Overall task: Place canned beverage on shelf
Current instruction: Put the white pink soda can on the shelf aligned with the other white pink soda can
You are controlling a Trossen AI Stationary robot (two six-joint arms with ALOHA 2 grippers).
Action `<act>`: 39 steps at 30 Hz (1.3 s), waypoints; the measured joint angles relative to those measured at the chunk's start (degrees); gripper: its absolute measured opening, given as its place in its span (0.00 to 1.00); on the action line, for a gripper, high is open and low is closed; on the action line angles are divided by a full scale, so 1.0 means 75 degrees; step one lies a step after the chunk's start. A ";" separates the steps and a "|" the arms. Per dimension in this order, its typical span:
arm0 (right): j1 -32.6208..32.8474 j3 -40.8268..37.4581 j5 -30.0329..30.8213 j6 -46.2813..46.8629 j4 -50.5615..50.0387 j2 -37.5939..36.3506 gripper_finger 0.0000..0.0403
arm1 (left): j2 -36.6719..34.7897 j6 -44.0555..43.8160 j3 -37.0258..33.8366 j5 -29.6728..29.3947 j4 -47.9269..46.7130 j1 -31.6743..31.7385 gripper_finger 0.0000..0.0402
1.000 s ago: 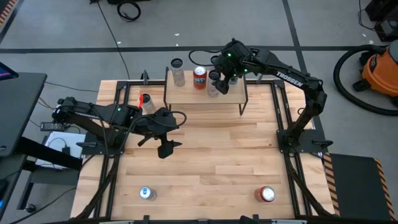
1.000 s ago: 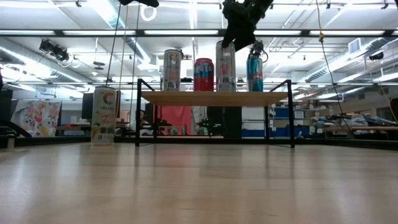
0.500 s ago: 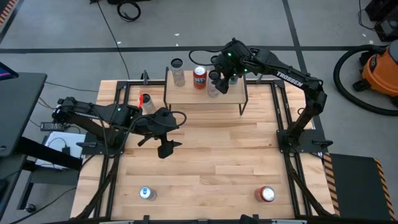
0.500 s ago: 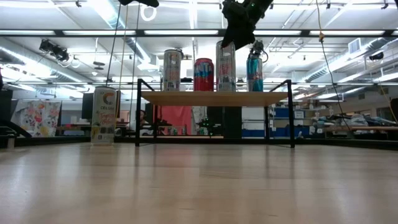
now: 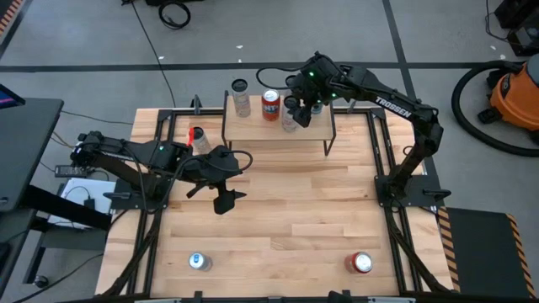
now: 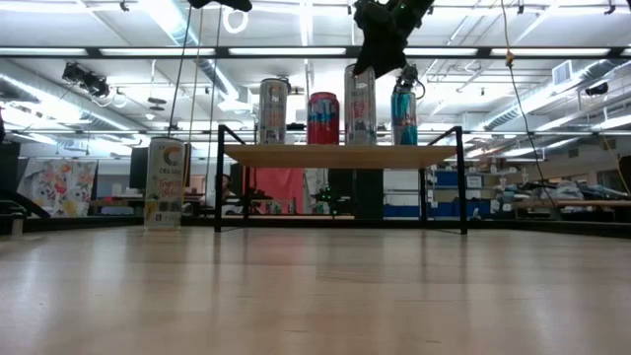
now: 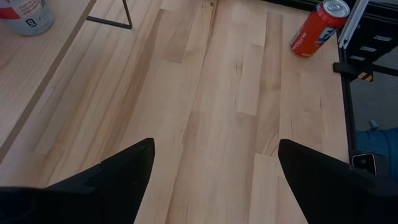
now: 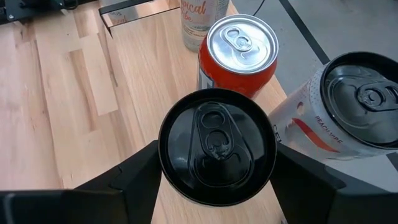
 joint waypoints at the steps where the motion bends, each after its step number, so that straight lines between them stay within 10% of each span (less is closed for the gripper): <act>1: -0.0009 0.0000 -0.0003 0.0000 -0.0003 0.0000 0.67 | 0.0000 0.0000 0.0000 0.0001 0.0001 0.0000 0.88; 39: -0.0117 -0.0029 -0.0208 -0.0027 -0.0033 -0.0213 0.71 | 0.0000 0.0003 0.0000 0.0000 0.0005 0.0000 0.88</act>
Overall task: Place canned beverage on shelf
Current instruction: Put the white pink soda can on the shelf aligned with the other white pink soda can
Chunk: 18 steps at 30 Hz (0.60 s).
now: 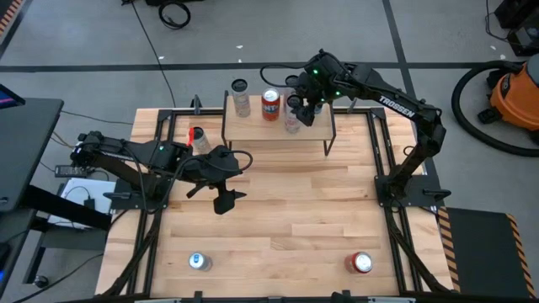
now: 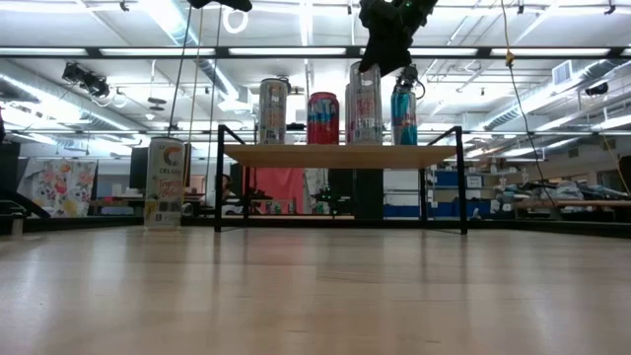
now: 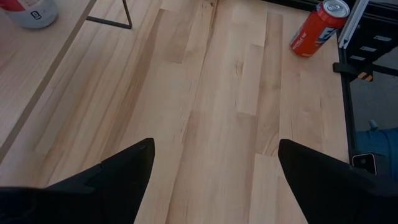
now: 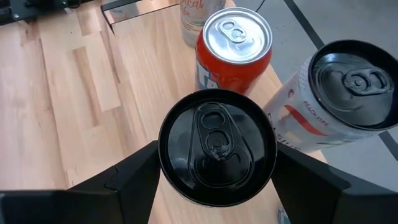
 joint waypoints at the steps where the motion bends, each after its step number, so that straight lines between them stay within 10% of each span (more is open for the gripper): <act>1: 0.0001 0.0000 -0.0006 -0.0005 0.0000 0.0000 0.71 | 0.0002 0.0000 0.0000 0.0000 -0.0002 0.0000 0.88; 18: 0.0003 0.0009 -0.0208 -0.0223 0.0033 -0.0035 0.80 | 0.0001 0.0003 0.0000 0.0001 -0.0002 0.0000 0.88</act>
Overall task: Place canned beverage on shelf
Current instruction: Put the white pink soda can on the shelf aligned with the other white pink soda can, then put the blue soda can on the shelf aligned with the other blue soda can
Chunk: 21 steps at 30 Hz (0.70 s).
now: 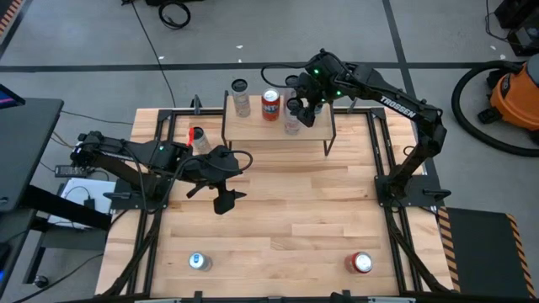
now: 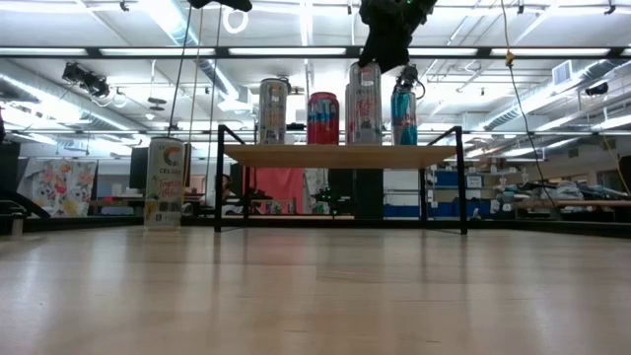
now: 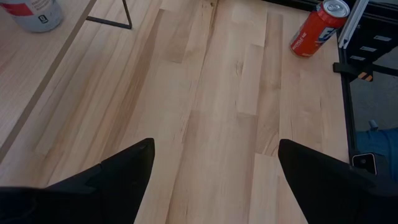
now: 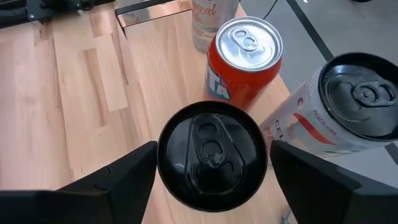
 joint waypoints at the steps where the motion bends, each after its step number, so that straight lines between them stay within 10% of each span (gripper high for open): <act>1: 0.0000 0.0000 0.0059 0.0001 0.0013 0.0001 0.80 | -0.0001 0.0000 0.0000 -0.0001 0.0000 0.0000 0.88; 21: -0.0006 0.0038 0.0221 -0.0108 0.0451 -0.0249 0.81 | 0.0000 0.0009 0.0000 0.0000 -0.0002 0.0000 0.88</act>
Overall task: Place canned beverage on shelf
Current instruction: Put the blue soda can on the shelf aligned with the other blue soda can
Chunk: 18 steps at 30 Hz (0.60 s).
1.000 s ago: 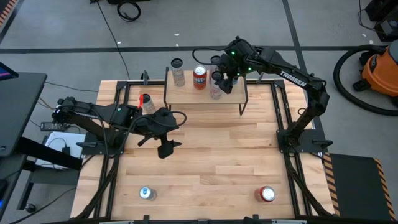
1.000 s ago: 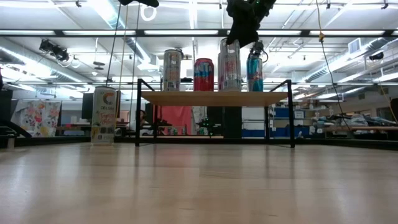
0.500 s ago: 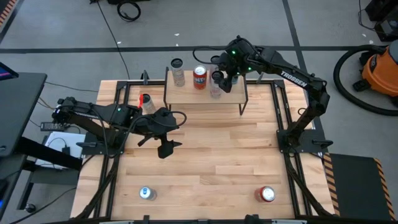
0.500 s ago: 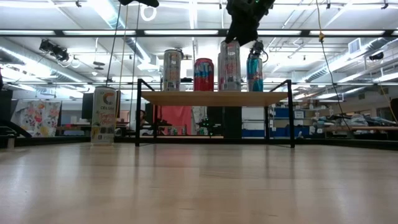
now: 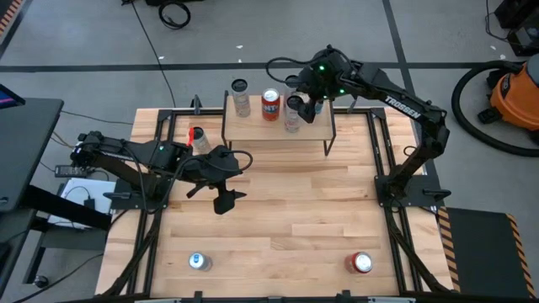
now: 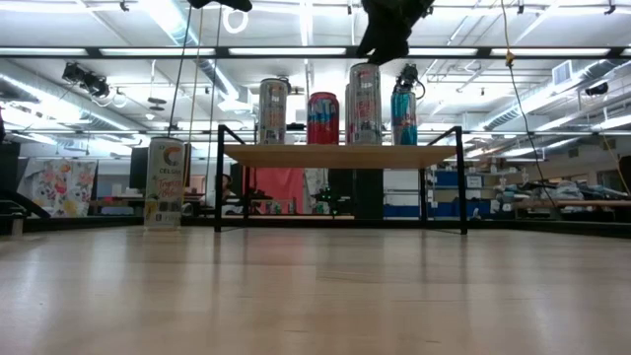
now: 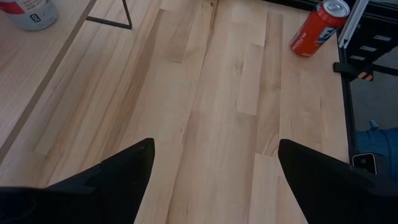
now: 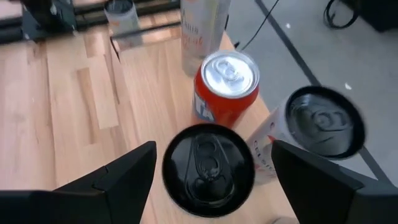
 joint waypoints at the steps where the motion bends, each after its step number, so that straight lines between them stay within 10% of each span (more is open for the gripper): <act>1: 0.0011 0.0000 0.0000 0.0014 0.0000 -0.0078 0.81 | 0.0001 0.0000 0.0000 0.0000 -0.0001 0.0000 0.88; 18: 0.1654 0.0009 -0.1004 0.1253 -0.0643 -0.1327 0.81 | 0.0001 0.0341 0.0000 -0.0227 -0.0004 0.0000 0.88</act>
